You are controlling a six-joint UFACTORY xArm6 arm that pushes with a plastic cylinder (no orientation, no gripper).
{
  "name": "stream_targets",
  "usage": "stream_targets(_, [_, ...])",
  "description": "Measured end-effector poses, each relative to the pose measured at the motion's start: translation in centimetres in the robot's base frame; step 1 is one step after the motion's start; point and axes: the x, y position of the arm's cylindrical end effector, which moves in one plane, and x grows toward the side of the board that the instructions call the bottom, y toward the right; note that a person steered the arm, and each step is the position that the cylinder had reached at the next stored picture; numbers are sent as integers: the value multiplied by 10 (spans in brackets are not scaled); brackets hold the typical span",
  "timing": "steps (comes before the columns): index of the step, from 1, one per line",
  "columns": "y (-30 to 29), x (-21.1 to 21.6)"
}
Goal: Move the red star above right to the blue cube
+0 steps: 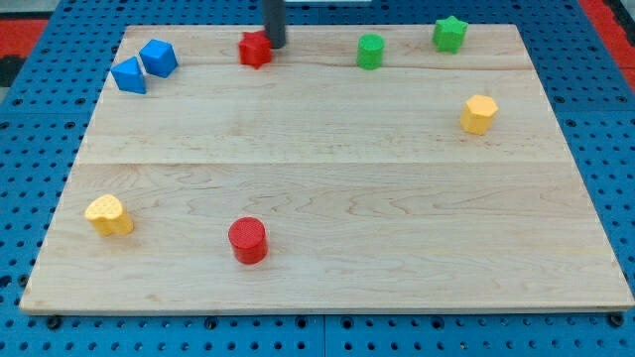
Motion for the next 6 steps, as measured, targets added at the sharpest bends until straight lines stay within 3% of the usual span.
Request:
stream_targets(2, [21, 43])
stream_targets(4, [-78, -4])
stream_targets(5, [10, 38])
stream_targets(6, [89, 151])
